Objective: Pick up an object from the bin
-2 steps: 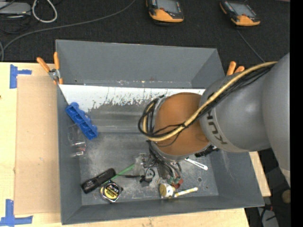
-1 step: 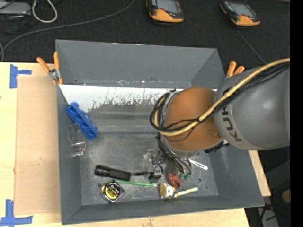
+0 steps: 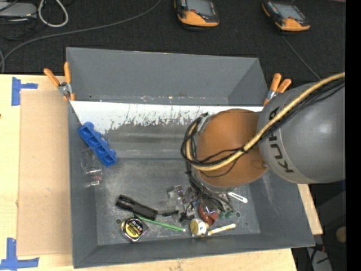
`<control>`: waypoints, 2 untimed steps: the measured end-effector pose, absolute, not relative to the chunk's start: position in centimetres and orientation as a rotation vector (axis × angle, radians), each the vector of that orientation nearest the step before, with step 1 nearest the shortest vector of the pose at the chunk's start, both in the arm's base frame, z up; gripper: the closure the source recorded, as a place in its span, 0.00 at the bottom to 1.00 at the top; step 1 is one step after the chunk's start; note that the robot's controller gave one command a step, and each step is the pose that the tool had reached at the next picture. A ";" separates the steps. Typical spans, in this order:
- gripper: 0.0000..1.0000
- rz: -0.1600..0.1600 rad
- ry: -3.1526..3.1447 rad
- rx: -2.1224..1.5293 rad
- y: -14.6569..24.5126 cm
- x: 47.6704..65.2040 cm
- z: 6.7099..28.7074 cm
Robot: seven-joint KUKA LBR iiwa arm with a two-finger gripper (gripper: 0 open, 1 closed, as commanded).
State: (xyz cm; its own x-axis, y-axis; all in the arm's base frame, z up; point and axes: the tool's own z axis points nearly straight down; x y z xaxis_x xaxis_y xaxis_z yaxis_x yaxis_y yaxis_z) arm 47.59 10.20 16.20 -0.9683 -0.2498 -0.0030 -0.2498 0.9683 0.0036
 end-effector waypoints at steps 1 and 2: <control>1.00 0.006 3.123 -0.358 8.9 48.3 23.2; 1.00 0.006 3.126 -0.353 8.0 49.0 27.7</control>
Offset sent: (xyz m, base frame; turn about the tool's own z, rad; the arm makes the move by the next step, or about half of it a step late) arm 0.0335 -0.0462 0.2223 0.0317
